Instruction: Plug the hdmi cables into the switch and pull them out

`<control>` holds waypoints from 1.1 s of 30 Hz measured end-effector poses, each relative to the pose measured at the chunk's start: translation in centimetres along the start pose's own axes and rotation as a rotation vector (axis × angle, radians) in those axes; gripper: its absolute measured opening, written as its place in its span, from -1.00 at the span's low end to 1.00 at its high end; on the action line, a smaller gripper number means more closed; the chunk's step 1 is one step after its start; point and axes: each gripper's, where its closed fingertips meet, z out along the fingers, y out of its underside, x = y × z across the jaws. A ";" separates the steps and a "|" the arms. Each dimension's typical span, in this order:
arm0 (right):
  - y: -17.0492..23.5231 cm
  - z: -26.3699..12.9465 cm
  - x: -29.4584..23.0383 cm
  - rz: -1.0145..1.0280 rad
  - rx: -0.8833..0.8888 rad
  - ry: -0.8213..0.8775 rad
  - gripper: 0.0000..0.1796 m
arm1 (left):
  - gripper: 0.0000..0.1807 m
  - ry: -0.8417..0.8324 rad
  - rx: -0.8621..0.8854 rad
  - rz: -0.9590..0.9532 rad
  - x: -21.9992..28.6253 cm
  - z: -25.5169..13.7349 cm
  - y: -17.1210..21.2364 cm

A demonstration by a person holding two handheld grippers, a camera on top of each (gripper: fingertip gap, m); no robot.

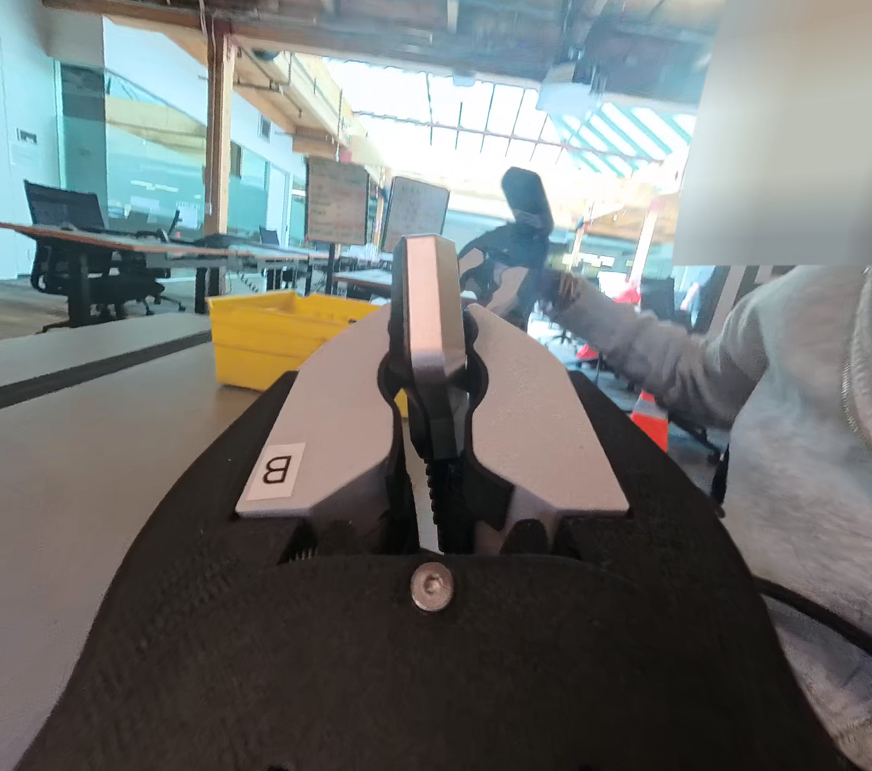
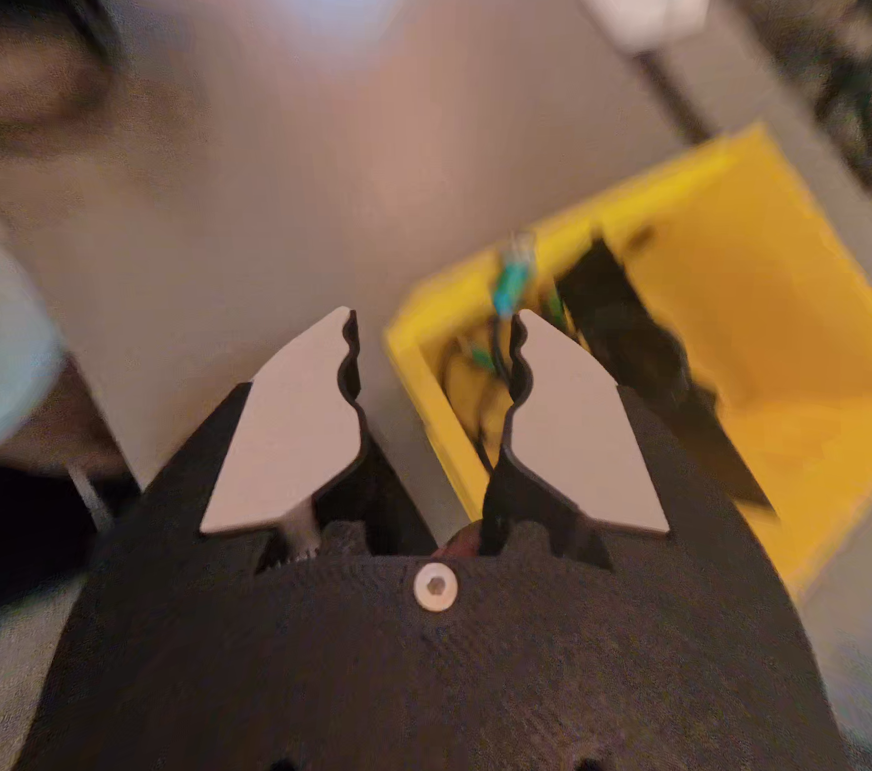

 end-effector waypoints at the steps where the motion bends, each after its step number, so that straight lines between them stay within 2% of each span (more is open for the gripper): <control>1: -3.8 -0.5 -1.6 0.026 0.196 -0.041 -0.31 | -0.76 -0.001 0.037 -0.013 -0.2 -0.2 -0.6; 3: -10.2 -1.1 -5.6 0.026 0.563 -0.155 -0.27 | -0.76 -0.005 0.098 -0.023 -0.4 -0.7 -1.6; 4: -12.2 -0.4 -7.9 0.011 0.680 -0.227 -0.17 | -0.76 -0.006 0.122 -0.024 -0.5 -1.0 -2.1; 5: -13.1 1.3 -10.2 -0.009 0.715 -0.305 -0.01 | -0.76 -0.003 0.145 -0.022 -0.4 -1.2 -2.5; 7: -12.4 7.2 -14.8 -0.085 0.548 -0.466 0.24 | -0.76 0.005 0.187 -0.015 -0.3 -1.6 -3.3; 9: -11.0 12.5 -18.1 -0.118 0.311 -0.565 0.37 | -0.76 -0.011 0.199 0.002 -0.4 -1.8 -3.6; 10: -11.2 14.1 -19.4 -0.112 0.247 -0.590 0.35 | -0.76 -0.034 0.195 0.021 -0.7 -2.0 -3.7; 12: -13.2 15.8 -20.6 -0.189 0.244 -0.519 0.07 | -0.76 -0.098 0.201 0.056 -1.4 -2.3 -4.0; 16: -17.4 14.6 -22.5 -0.786 0.411 -0.242 -0.13 | -0.76 -0.197 0.186 -0.001 -3.5 -2.9 -3.7; 17: -17.8 14.3 -23.5 -0.877 0.426 -0.261 -0.17 | -0.76 -0.205 0.177 -0.030 -3.8 -2.9 -3.5; 21: -17.6 15.4 -26.7 -1.000 0.346 -0.468 -0.26 | -0.77 -0.215 0.133 -0.083 -4.3 -2.7 -2.5; 25: -17.4 18.8 -27.1 -1.208 0.288 -0.443 -0.37 | -0.76 -0.222 0.108 -0.090 -4.4 -2.5 -1.9; 29: -16.9 21.5 -28.1 -1.391 0.243 -0.395 -0.38 | -0.76 -0.225 0.101 -0.111 -4.6 -2.5 -1.7; 32: -15.7 22.2 -28.5 -1.477 0.198 -0.403 -0.55 | -0.76 -0.218 0.089 -0.120 -4.4 -2.4 -1.5; 33: -15.6 22.0 -28.3 -1.483 0.197 -0.401 -0.69 | -0.76 -0.218 0.086 -0.126 -4.4 -2.3 -1.4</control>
